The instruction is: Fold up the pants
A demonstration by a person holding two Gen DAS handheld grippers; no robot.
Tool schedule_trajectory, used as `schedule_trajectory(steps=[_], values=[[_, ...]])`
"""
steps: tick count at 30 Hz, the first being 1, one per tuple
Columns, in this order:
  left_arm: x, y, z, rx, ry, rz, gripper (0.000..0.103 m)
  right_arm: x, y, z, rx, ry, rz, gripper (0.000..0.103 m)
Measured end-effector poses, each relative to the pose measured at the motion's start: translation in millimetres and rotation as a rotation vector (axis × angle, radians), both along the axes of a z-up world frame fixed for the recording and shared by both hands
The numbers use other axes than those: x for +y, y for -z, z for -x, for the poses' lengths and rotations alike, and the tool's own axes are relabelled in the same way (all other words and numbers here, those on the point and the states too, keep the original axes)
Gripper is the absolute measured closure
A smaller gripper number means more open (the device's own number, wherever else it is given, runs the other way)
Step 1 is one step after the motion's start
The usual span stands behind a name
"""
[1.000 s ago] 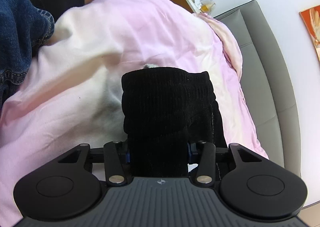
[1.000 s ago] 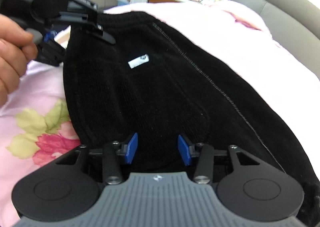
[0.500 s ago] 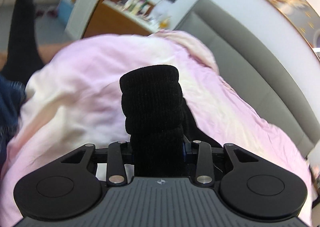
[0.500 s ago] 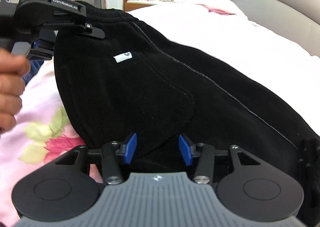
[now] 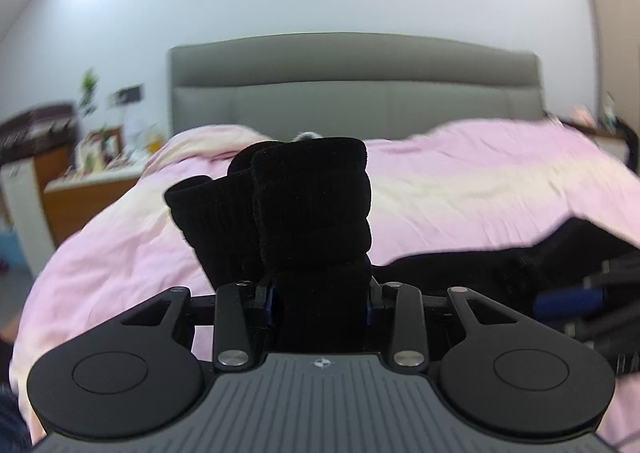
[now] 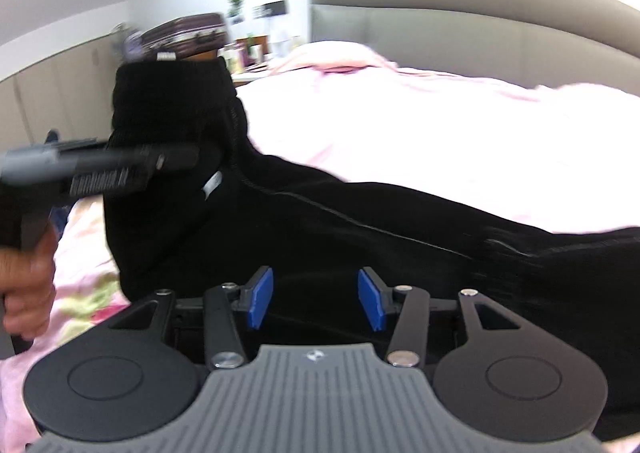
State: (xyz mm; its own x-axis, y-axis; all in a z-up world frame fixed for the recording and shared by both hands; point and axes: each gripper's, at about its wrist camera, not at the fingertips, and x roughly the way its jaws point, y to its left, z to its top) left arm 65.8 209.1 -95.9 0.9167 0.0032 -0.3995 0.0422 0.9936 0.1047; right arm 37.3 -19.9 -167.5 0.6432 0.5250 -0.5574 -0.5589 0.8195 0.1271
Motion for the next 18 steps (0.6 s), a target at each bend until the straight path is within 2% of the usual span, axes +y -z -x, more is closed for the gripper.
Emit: schedule_trajectory(steps=[6, 8, 10, 14, 18], values=[[-56.9, 37.3, -1.3, 0.051, 0.189, -0.295, 0.058, -33.5, -3.2, 1.1, -0.001, 0.086, -0.001, 0.056], [-75.0, 56.7, -4.3, 0.094, 0.219, -0.403, 0.056, -43.2, -4.0, 0.1, -0.009, 0.110, 0.018, 0.056], [-88.6, 76.6, -8.7, 0.158, 0.258, -0.475, 0.052, -50.2, -6.1, -2.0, -0.015, 0.144, 0.042, 0.056], [-99.2, 92.9, -11.8, 0.184, 0.300, -0.515, 0.051, -60.1, -13.4, -18.4, 0.025, 0.185, -0.012, 0.055], [-90.5, 84.3, -19.3, 0.198, 0.293, -0.439, 0.050, -43.7, -30.5, -43.8, 0.111, 0.056, -0.113, 0.045]])
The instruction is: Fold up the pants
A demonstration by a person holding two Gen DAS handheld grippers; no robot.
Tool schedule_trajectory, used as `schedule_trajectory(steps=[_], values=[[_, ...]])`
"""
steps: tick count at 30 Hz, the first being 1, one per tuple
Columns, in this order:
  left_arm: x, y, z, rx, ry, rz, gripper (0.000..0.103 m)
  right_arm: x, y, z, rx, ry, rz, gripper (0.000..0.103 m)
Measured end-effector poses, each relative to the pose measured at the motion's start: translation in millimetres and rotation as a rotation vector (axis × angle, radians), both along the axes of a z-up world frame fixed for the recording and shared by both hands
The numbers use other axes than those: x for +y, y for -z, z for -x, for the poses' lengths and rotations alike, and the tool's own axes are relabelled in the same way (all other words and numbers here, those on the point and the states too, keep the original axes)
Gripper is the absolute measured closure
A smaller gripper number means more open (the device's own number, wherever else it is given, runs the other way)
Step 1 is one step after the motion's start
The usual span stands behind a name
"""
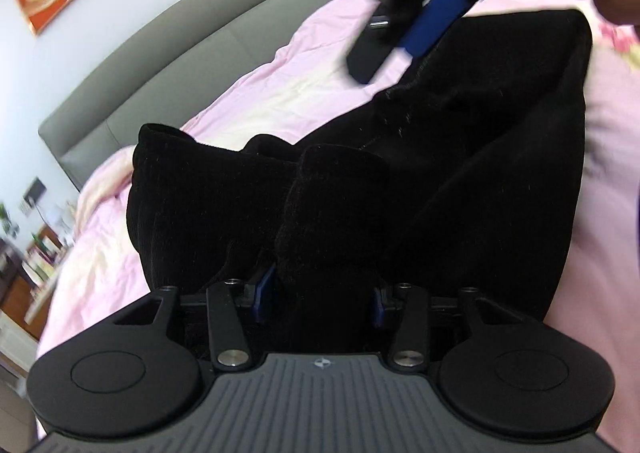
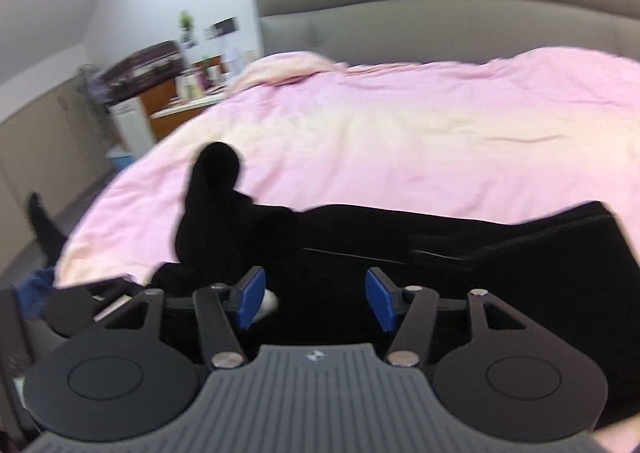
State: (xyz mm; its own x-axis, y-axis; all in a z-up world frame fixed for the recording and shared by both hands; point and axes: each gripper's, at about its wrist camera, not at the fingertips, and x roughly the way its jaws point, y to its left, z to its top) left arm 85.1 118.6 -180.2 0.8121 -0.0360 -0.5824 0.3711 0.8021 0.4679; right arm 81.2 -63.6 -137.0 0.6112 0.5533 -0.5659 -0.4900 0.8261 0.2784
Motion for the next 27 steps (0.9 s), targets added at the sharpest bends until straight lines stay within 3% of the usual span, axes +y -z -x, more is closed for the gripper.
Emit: schedule_trajectory(steps=[5, 9, 11, 12, 13, 14, 16, 21, 24, 27], values=[[3.3, -1.8, -5.5, 0.017, 0.000, 0.018, 0.050, 49.5, -4.1, -39.2, 0.155, -0.184, -0.047, 0.042], [8.9, -2.5, -12.4, 0.025, 0.000, 0.032, 0.050, 83.5, 7.6, -66.9, 0.215, -0.196, -0.036, 0.043], [13.8, -4.6, -12.2, 0.029, 0.000, 0.035, 0.050, 95.7, 12.0, -82.5, 0.236, -0.185, -0.040, 0.051], [15.2, -5.9, -13.4, 0.030, -0.003, 0.034, 0.050, 100.1, 13.4, -86.7, 0.243, -0.198, -0.054, 0.069], [17.4, -7.3, -14.2, 0.029, -0.010, 0.039, 0.050, 103.7, 12.8, -89.8, 0.237, -0.207, -0.056, 0.076], [20.6, -10.1, -14.9, 0.029, -0.013, 0.055, 0.050, 105.5, 10.0, -90.1, 0.224, -0.215, -0.051, 0.078], [28.2, -20.9, -14.8, 0.028, -0.009, 0.096, 0.049, 100.3, 0.8, -87.2, 0.205, -0.240, -0.083, 0.085], [39.1, -50.3, -7.0, 0.017, 0.058, 0.214, 0.045, 53.8, -14.7, -77.9, 0.199, -0.250, -0.239, 0.086], [33.8, -41.1, -19.8, 0.091, 0.049, 0.211, 0.045, 36.6, 10.3, -88.4, 0.277, -0.233, -0.263, 0.086], [19.3, -17.7, -30.0, 0.166, 0.028, 0.181, 0.045, 40.6, 52.3, -101.0, 0.330, -0.194, -0.148, 0.083]])
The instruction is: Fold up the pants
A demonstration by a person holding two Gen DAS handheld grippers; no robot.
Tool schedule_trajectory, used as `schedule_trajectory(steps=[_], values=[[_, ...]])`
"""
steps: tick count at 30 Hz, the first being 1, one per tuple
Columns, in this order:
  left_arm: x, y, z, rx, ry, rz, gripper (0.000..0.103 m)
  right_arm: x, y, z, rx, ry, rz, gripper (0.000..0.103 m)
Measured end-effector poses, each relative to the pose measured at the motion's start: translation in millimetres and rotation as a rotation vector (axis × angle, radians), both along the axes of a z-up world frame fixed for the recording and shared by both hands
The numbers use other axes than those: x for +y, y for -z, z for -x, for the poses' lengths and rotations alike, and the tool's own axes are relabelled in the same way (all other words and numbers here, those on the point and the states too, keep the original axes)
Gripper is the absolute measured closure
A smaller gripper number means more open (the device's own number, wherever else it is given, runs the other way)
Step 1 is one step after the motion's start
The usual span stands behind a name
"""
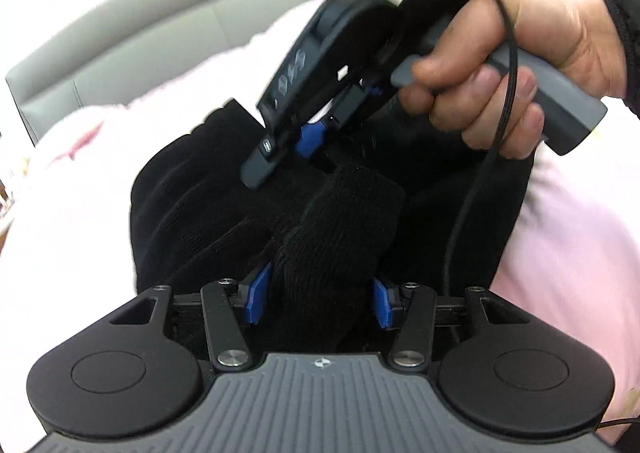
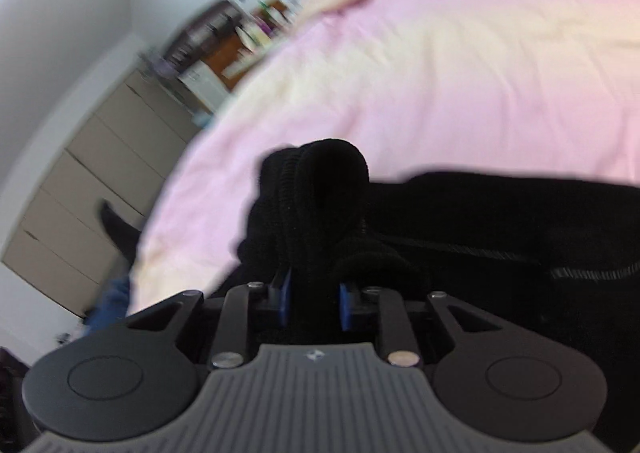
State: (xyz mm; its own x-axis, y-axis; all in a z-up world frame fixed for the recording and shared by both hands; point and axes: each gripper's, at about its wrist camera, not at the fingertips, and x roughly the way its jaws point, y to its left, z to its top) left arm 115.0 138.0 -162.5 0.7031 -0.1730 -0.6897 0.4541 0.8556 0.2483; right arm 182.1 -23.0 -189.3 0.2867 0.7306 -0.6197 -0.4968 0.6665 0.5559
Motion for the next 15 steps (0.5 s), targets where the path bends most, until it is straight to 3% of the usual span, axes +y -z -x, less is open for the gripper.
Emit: schedule_trajectory(steps=[2, 4, 7, 11, 12, 15], values=[[-8.4, 4.7, 0.0, 0.000, -0.001, -0.043, 0.045, 0.8, 24.5, -1.5, 0.005, 0.003, 0.033, 0.080], [-8.9, -2.9, 5.0, -0.003, 0.029, -0.061, 0.043, -8.5, 34.1, -1.3, 0.022, 0.026, -0.007, 0.079], [15.3, -21.1, 12.1, 0.026, 0.038, 0.048, 0.036, -16.8, 32.3, 2.6, 0.013, 0.048, -0.001, 0.079], [56.4, -32.2, 7.2, 0.015, -0.103, 0.110, 0.035, -17.0, 20.4, 5.6, -0.021, 0.062, 0.069, 0.078], [67.8, -34.4, 4.4, 0.011, -0.145, 0.133, 0.035, -16.1, 16.7, 6.5, -0.029, 0.080, 0.101, 0.071], [99.7, -43.3, -5.9, 0.001, -0.305, 0.250, 0.030, -10.7, 2.2, 15.6, -0.087, 0.120, 0.199, 0.069]])
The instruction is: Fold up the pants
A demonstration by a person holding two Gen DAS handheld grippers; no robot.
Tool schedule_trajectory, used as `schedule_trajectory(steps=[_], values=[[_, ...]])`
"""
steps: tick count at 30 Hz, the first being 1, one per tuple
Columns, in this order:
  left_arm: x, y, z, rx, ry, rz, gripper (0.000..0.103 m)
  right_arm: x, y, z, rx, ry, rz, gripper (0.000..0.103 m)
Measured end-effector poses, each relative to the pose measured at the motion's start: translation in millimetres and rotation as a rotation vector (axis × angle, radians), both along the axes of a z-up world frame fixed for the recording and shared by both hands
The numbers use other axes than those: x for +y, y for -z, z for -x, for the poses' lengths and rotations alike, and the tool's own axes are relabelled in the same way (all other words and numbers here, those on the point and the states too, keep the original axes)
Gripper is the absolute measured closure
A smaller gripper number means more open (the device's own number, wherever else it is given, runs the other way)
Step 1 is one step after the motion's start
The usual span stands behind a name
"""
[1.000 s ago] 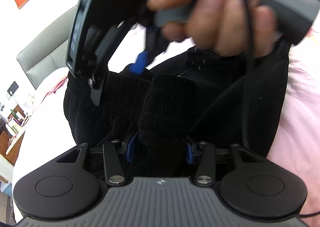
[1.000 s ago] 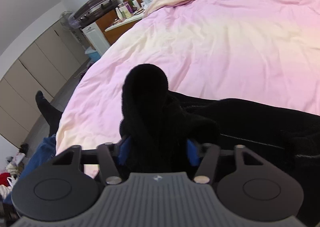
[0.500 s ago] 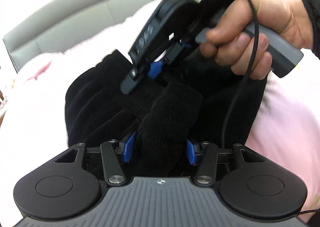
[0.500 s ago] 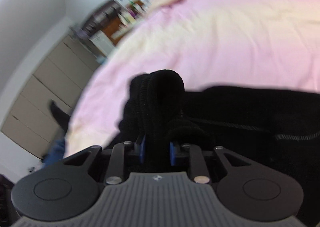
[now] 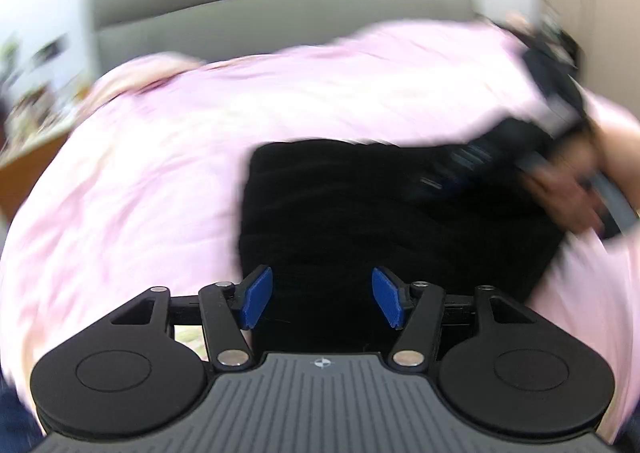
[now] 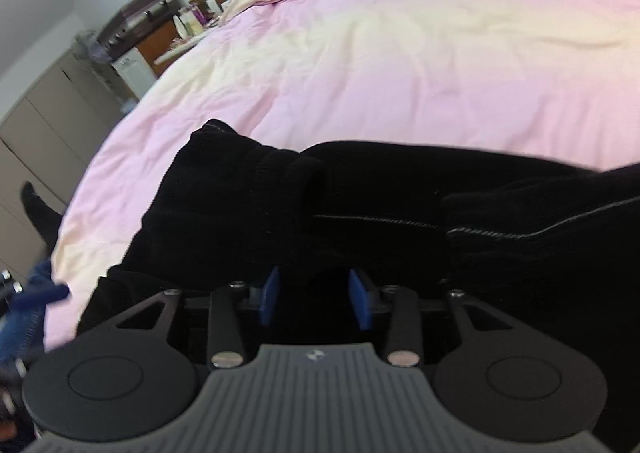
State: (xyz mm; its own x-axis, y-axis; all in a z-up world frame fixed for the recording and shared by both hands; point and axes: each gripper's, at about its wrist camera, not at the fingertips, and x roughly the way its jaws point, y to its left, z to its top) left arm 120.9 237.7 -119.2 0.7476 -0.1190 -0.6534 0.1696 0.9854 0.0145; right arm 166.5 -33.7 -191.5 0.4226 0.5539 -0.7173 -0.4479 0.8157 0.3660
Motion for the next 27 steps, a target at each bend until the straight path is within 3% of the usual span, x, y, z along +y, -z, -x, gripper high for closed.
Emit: schedule_trajectory(steps=[1, 3, 6, 9, 12, 16, 20, 27], values=[[12.5, 0.9, -3.0, 0.010, -0.053, 0.065, 0.024, 0.0, -7.8, 5.6, -0.023, 0.001, -0.001, 0.071], [34.3, 10.1, -9.7, 0.061, -0.130, 0.184, 0.023, 0.3, -24.4, 15.6, -0.052, -0.010, -0.045, 0.071], [47.3, 29.2, -25.5, 0.172, -0.200, 0.283, 0.028, 6.0, -43.4, 33.1, -0.073, -0.059, -0.113, 0.071], [54.7, 32.6, -19.4, 0.188, -0.223, 0.398, 0.028, 22.0, -52.3, 57.2, -0.103, -0.144, -0.102, 0.071], [46.3, 27.1, -13.2, 0.183, -0.217, 0.382, 0.028, 38.3, -45.2, 83.9, -0.158, -0.253, 0.007, 0.071], [43.2, 30.4, -11.6, 0.191, -0.187, 0.412, 0.028, 38.0, -4.8, 107.3, -0.199, -0.326, 0.221, 0.069], [38.3, 36.3, -15.7, 0.195, -0.188, 0.394, 0.028, 26.8, 12.0, 114.4, -0.219, -0.306, 0.203, 0.069], [47.9, 36.0, -10.3, 0.161, -0.241, 0.421, 0.028, -11.7, -19.5, 117.5, -0.233, -0.195, 0.051, 0.064]])
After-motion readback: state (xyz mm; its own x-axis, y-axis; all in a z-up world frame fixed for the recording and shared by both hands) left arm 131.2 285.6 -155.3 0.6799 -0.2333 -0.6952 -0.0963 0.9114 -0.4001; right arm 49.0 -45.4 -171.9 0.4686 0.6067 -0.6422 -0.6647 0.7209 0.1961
